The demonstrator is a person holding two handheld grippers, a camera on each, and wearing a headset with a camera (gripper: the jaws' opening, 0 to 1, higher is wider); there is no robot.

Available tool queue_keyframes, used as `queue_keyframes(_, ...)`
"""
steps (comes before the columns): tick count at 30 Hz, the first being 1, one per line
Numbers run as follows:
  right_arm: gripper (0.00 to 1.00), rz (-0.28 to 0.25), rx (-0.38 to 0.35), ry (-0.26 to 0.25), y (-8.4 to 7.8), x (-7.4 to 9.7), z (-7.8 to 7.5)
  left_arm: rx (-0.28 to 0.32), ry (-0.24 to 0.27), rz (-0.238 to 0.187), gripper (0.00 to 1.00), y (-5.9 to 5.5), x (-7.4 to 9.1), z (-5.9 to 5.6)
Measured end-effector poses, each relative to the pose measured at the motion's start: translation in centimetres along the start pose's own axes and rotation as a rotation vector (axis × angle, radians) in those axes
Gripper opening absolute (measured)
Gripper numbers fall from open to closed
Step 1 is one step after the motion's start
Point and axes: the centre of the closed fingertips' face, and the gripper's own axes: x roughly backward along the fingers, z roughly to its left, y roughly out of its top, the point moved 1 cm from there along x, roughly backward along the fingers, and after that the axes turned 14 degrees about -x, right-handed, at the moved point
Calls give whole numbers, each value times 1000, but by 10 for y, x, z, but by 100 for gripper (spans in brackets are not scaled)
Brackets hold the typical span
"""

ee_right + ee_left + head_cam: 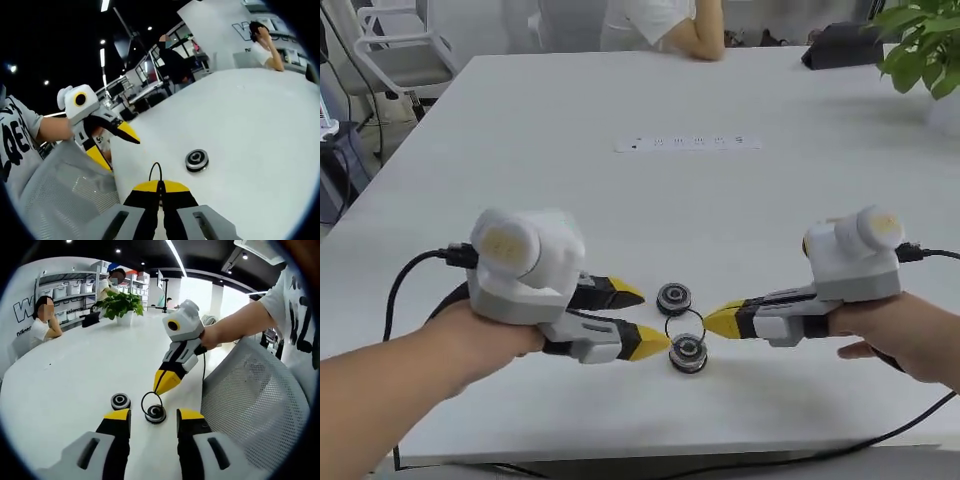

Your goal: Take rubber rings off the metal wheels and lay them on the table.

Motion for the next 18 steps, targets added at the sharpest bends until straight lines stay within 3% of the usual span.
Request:
queue_keyframes(9, 0, 11, 18, 14, 7, -19, 15, 6, 41, -13, 45, -9, 30, 5)
queue_keyframes(18, 0, 58, 56, -4, 6, -48, 19, 37, 99, -5, 47, -20, 52, 14)
